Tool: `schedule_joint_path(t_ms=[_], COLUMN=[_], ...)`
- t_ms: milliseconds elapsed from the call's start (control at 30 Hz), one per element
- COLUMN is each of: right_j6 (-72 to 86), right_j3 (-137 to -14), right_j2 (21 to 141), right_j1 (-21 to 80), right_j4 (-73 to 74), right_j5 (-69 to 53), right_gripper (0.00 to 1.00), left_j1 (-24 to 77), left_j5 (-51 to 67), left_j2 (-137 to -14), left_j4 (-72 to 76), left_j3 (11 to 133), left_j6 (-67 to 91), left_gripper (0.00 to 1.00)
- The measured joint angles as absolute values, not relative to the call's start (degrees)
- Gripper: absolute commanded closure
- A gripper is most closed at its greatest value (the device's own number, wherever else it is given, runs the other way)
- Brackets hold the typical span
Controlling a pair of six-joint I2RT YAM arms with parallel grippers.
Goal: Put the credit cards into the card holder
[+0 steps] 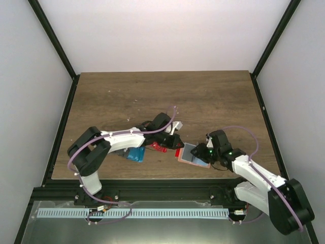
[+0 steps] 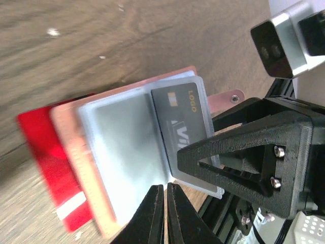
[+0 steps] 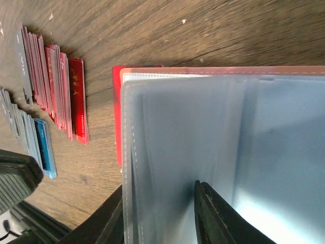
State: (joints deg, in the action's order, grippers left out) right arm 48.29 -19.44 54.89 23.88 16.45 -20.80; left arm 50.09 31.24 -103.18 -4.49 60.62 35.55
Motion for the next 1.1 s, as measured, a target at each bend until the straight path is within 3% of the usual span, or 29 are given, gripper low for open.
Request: schedule_joint_path(t_ms=[267,533,733,1100], right_j6=[49.71,49.28,48.53,47.40], right_j3=[-25.63,-32.25,-32.56,-32.62], right_j2=[67.53,72.95,73.03,73.01], right_j1=[28.36,30.83,30.96,31.00], right_j4=[9.65,7.44,7.62,7.09], right_j5=[-24.93,-25.32,-25.39,-25.96], right_gripper=[0.62,0.43,0.42,0.42], left_j1=[43.55,35.16,32.64,32.60], left_j5=[28.45,23.00,17.72,4.47], left_j2=[-92.40,-83.20,-82.89,-87.96], left_j4=[-4.32,-7.73,-10.26,-17.21], left_j3=[49.21,43.31,42.94,48.05], left_j6=[33.74,29.43,26.57,21.17], left_gripper=[0.85,0.60,0.44,0.26])
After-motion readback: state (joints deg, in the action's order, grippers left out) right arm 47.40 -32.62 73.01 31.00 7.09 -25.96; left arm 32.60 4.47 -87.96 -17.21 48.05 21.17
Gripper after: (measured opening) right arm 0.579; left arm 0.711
